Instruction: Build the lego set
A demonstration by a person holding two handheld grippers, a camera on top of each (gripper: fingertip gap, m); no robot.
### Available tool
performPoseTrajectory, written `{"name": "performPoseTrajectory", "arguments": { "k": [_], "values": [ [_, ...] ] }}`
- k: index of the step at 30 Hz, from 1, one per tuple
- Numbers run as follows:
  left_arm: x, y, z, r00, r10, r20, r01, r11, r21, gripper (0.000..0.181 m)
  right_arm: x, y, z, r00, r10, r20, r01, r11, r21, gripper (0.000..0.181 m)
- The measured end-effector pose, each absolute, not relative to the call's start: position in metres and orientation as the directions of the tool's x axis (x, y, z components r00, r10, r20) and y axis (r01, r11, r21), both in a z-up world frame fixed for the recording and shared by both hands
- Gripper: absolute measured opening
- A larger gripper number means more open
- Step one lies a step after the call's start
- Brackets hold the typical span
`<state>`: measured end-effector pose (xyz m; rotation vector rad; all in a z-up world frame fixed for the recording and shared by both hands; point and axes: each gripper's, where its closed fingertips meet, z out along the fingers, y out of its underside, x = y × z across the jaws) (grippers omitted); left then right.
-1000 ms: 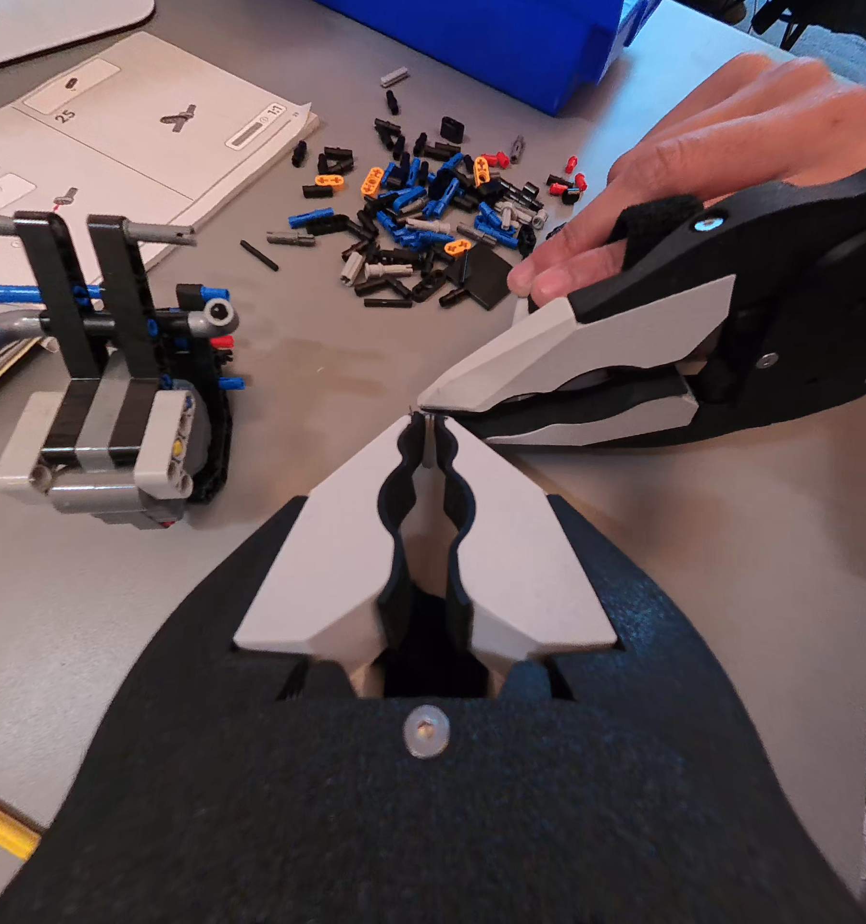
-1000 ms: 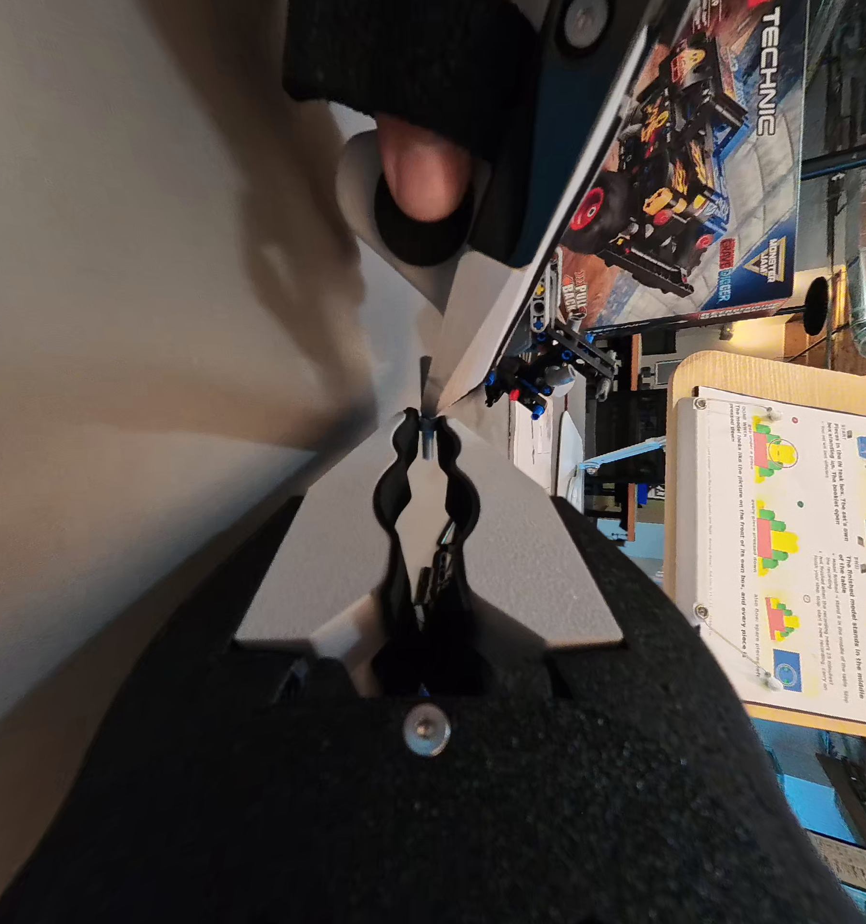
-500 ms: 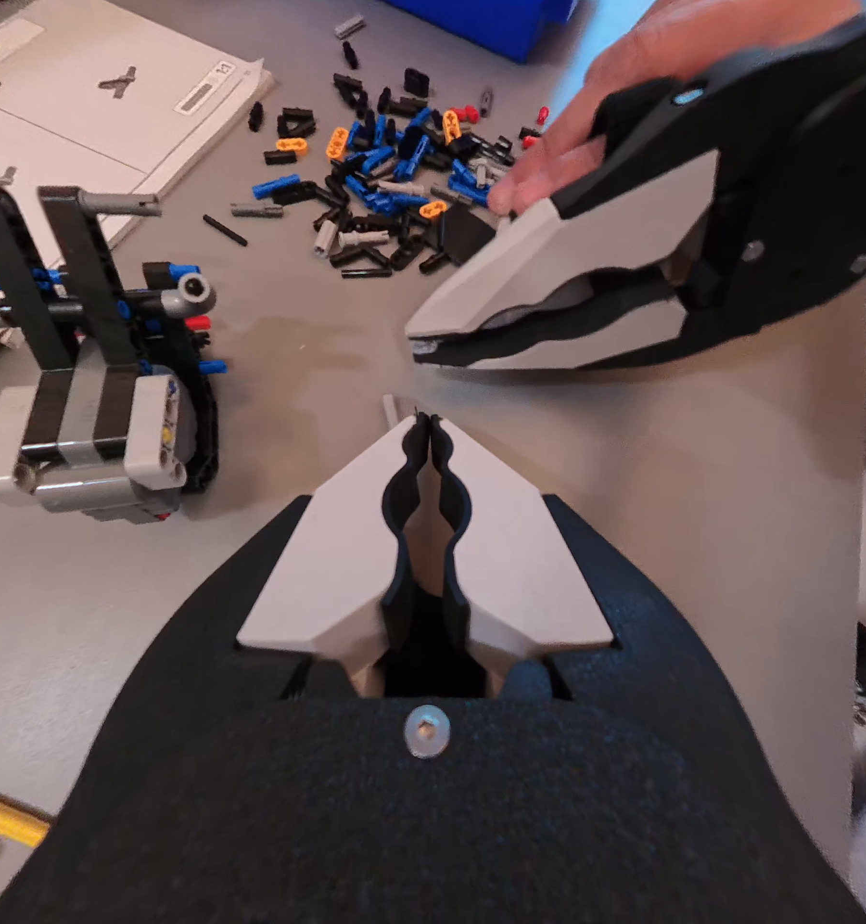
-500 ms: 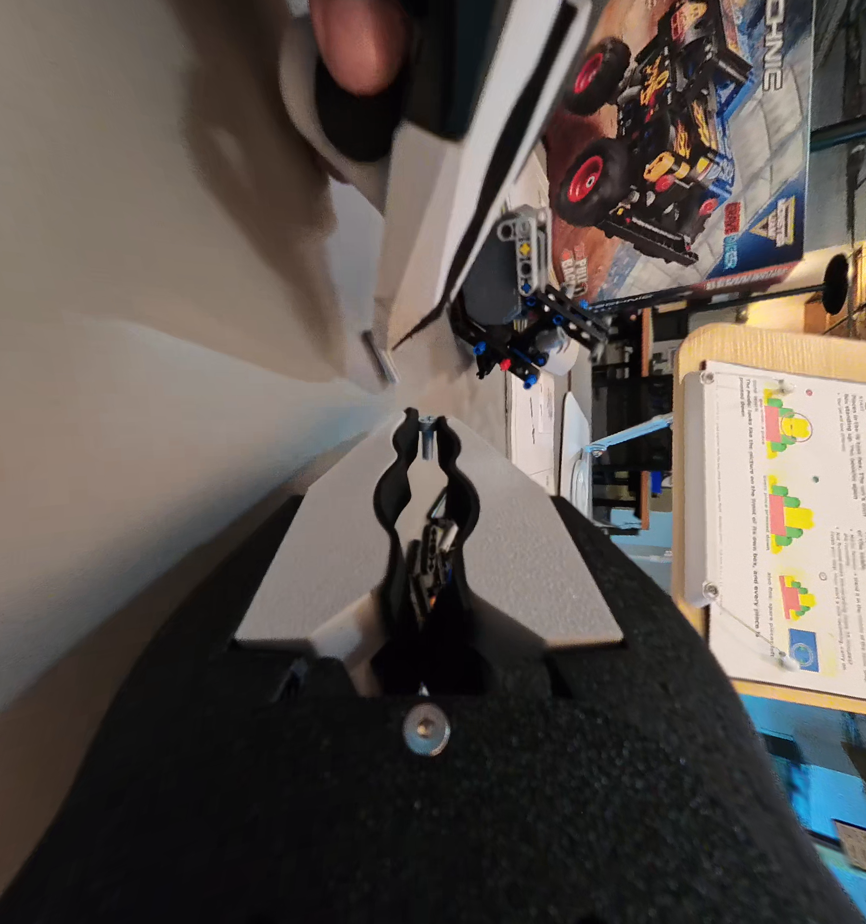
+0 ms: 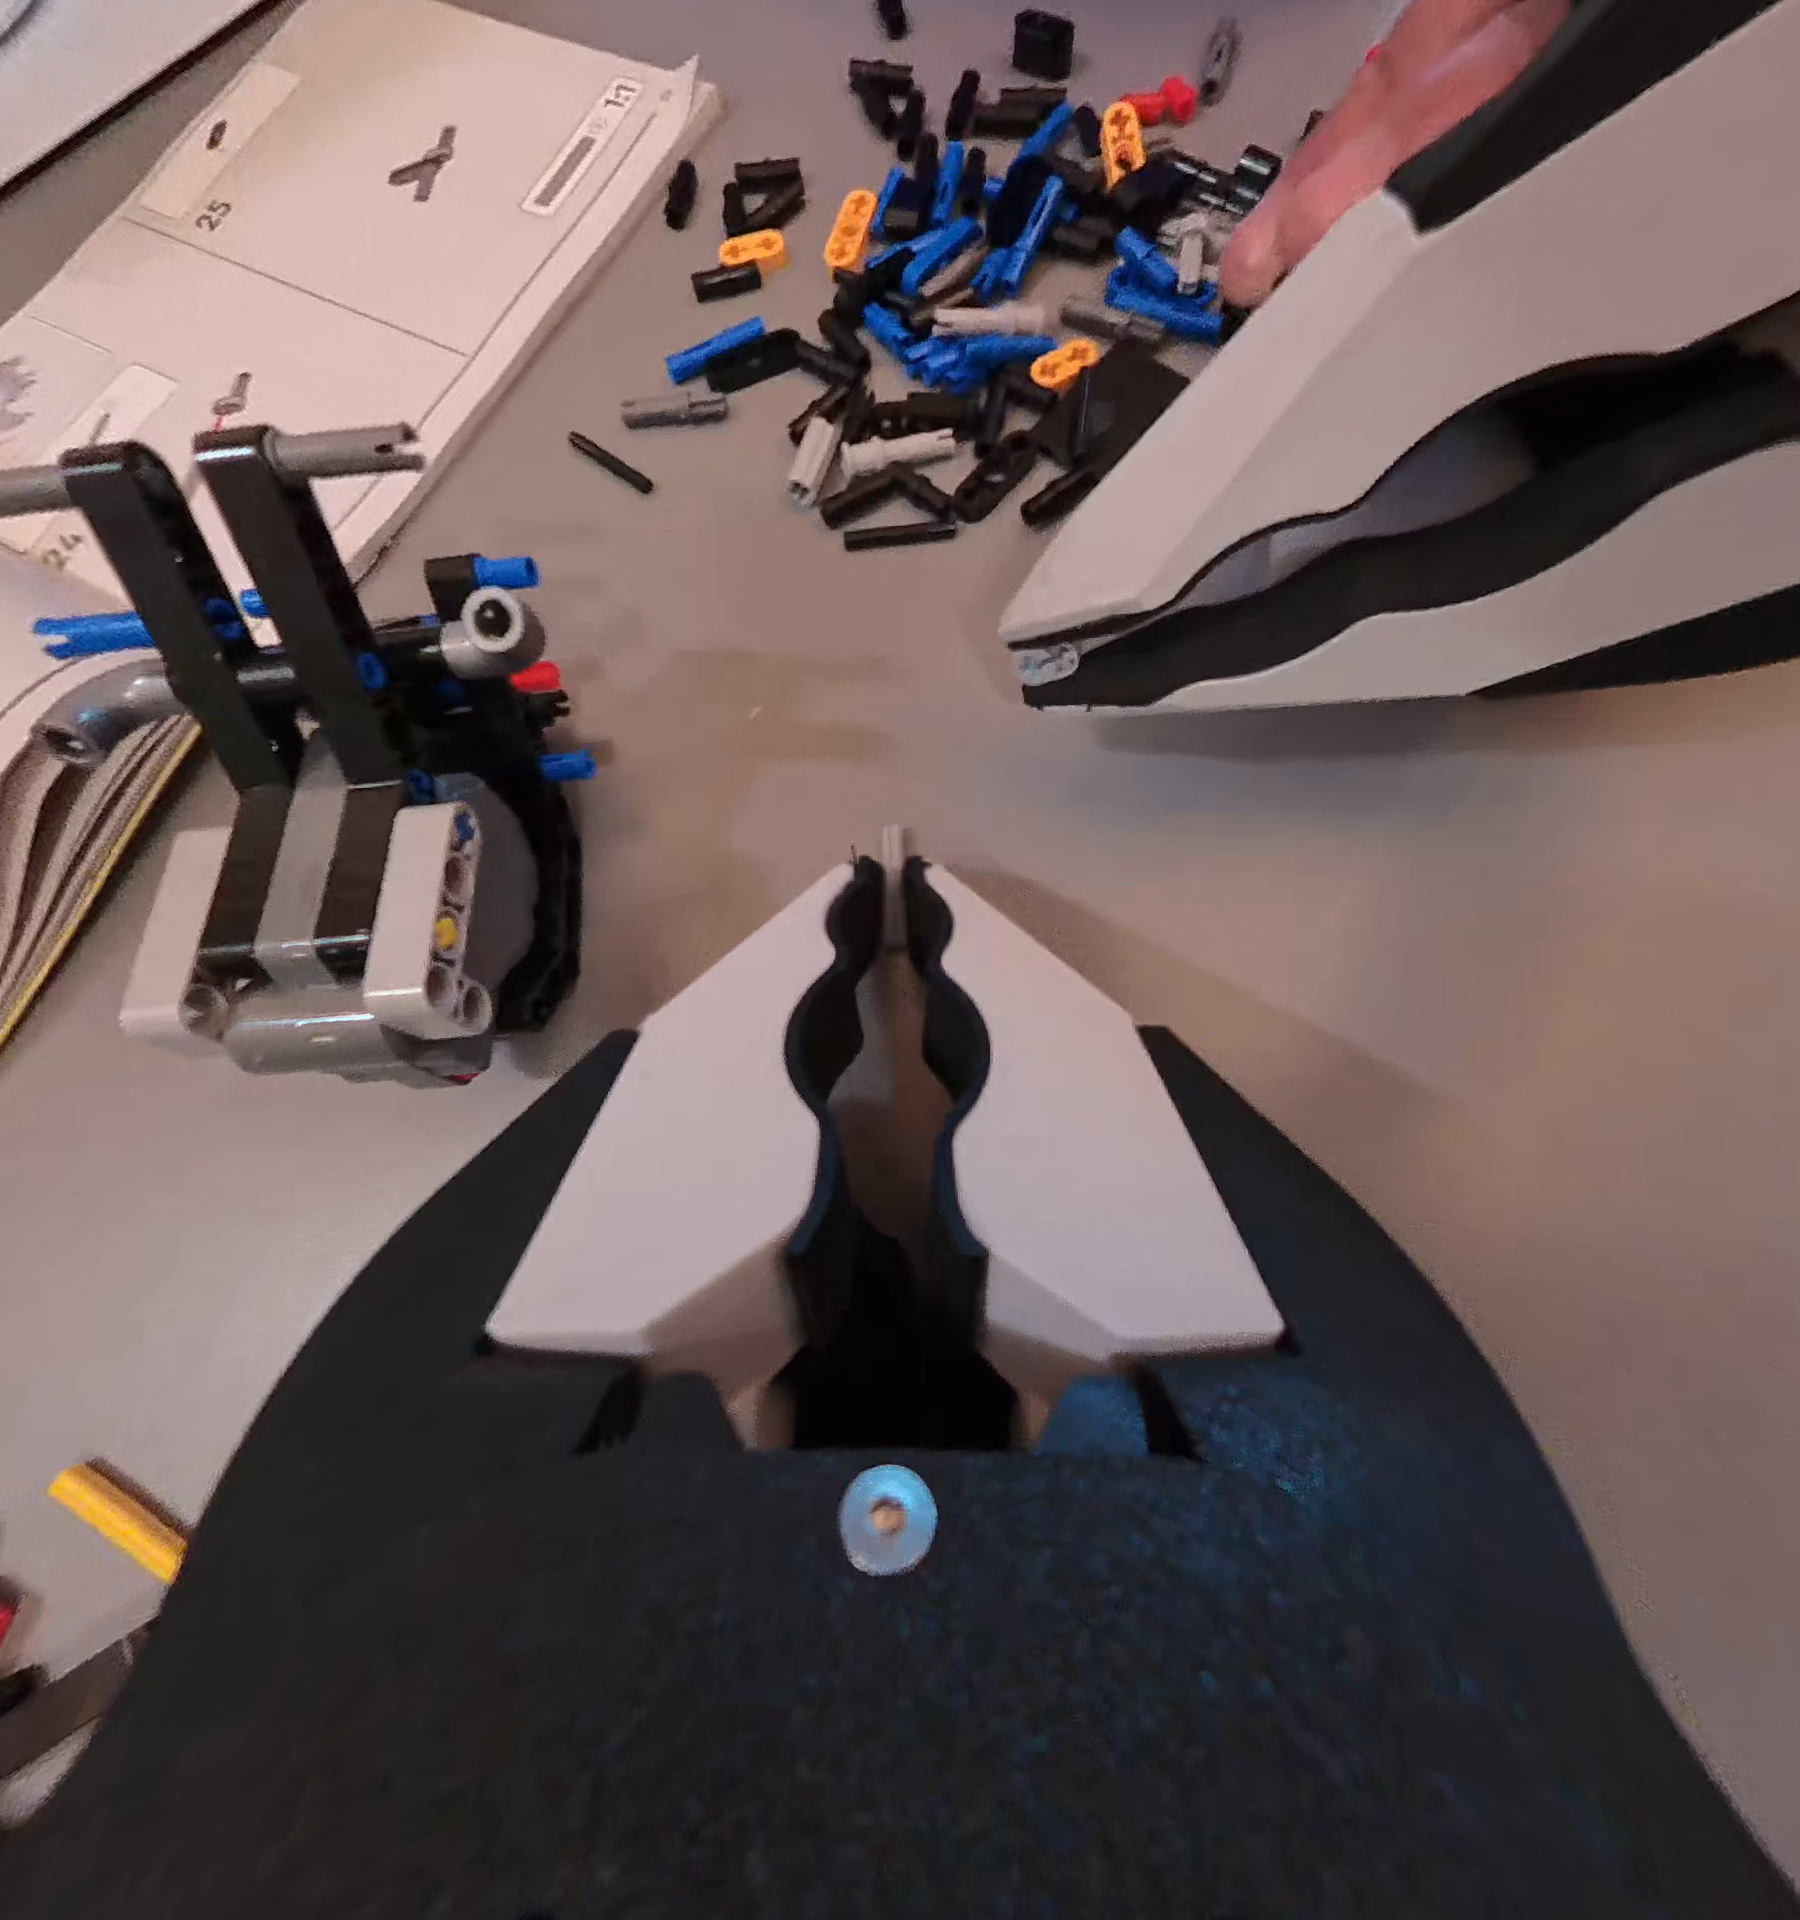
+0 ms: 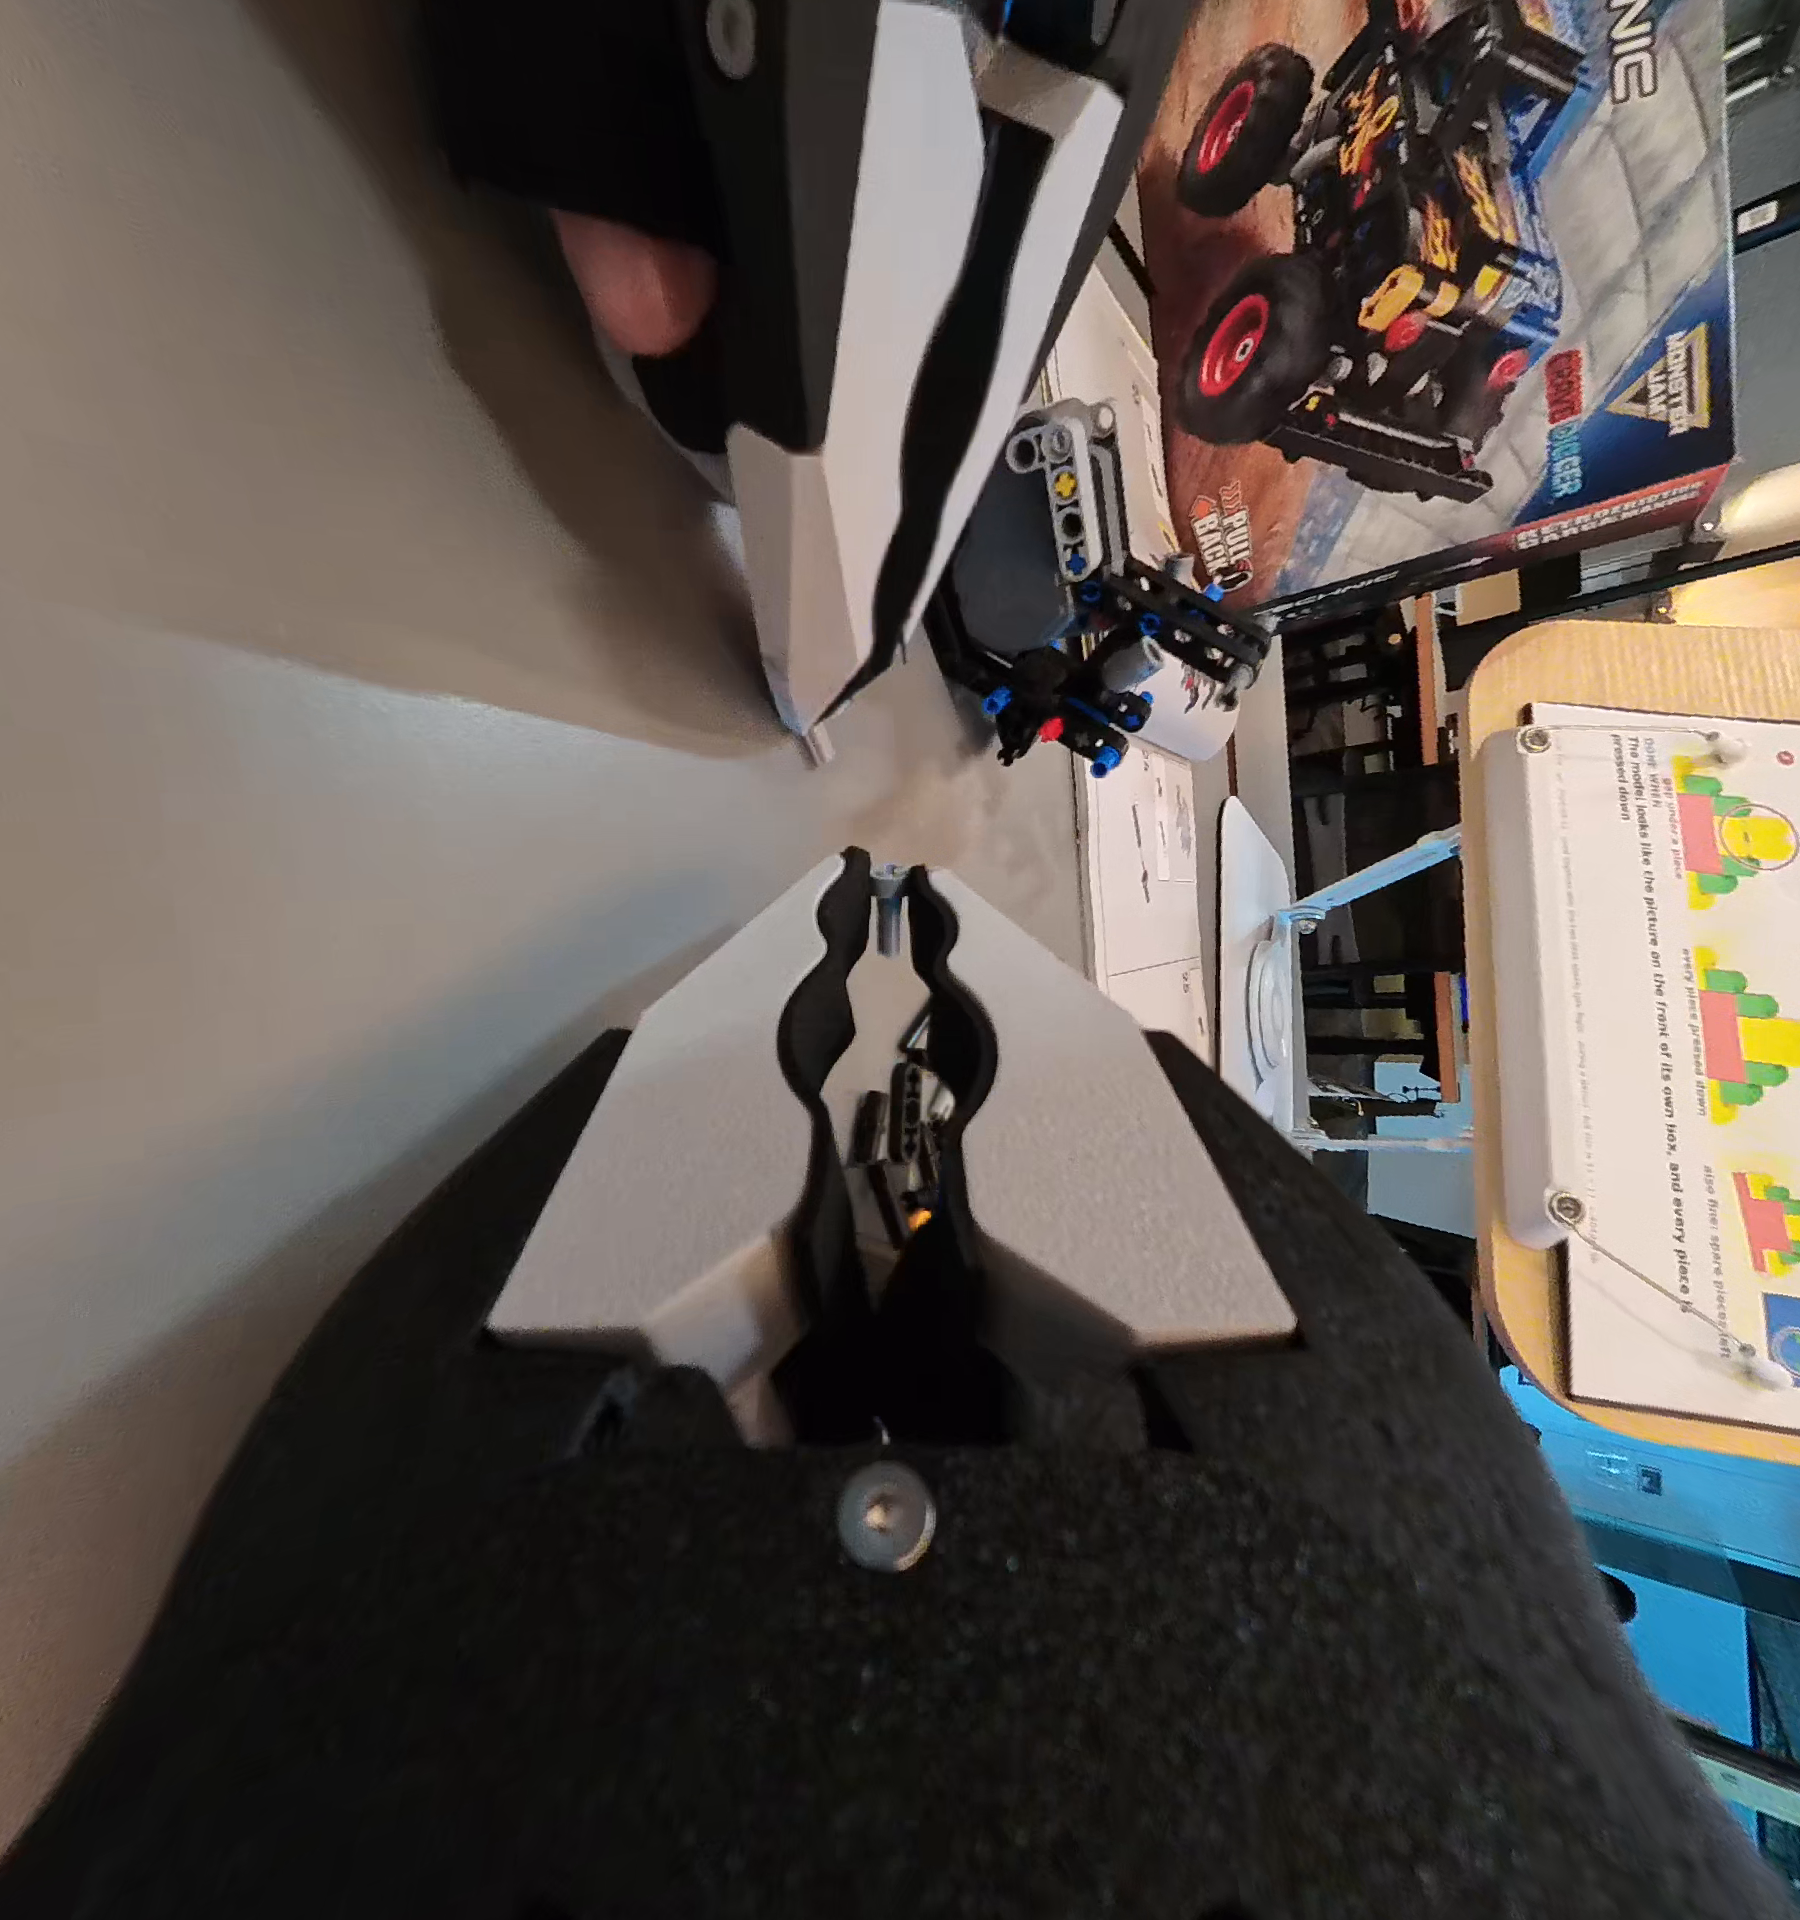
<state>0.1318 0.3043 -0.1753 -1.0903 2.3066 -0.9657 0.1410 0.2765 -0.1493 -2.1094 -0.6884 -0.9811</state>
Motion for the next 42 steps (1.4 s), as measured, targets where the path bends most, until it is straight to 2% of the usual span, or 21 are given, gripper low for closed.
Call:
{"name": "performPoseTrajectory", "arguments": {
  "k": [6, 8, 10, 16, 21, 31, 37, 42],
  "values": [
    [0.124, 0.301, -0.173, -0.662, -0.745, -0.082, -0.464, 0.493, -0.736, 0.003, 0.142, 0.279, -0.148, 0.555, 0.164, 0.815, 0.704, -0.614, -0.356, 0.007],
    [0.115, 0.287, -0.164, -0.715, -0.698, 0.026, -0.459, 0.441, -0.771, 0.002, 0.14, 0.281, -0.148, 0.545, 0.169, 0.821, 0.715, -0.605, -0.35, 0.007],
    [0.108, 0.277, -0.161, -0.713, -0.668, 0.213, -0.544, 0.335, -0.77, 0.002, 0.137, 0.282, -0.149, 0.527, 0.181, 0.83, 0.732, -0.593, -0.336, 0.007],
    [0.113, 0.281, -0.155, -0.665, -0.663, 0.344, -0.613, 0.221, -0.758, 0.002, 0.133, 0.283, -0.158, 0.516, 0.221, 0.827, 0.75, -0.583, -0.313, 0.007],
    [0.113, 0.282, -0.16, -0.663, -0.681, 0.311, -0.61, 0.25, -0.752, 0.002, 0.127, 0.285, -0.159, 0.524, 0.227, 0.821, 0.753, -0.574, -0.322, 0.007],
    [0.113, 0.282, -0.16, -0.663, -0.68, 0.311, -0.612, 0.254, -0.749, 0.002, 0.125, 0.286, -0.16, 0.479, 0.245, 0.843, 0.775, -0.569, -0.275, 0.007],
    [0.112, 0.284, -0.166, -0.725, -0.687, 0.056, -0.477, 0.441, -0.761, 0.002, 0.122, 0.286, -0.161, 0.463, 0.272, 0.844, 0.785, -0.567, -0.248, 0.007],
    [0.109, 0.284, -0.165, -0.74, -0.672, 0.018, -0.456, 0.482, -0.748, 0.002, 0.119, 0.287, -0.161, 0.427, 0.293, 0.856, 0.804, -0.556, -0.211, 0.007]
  ]
}}
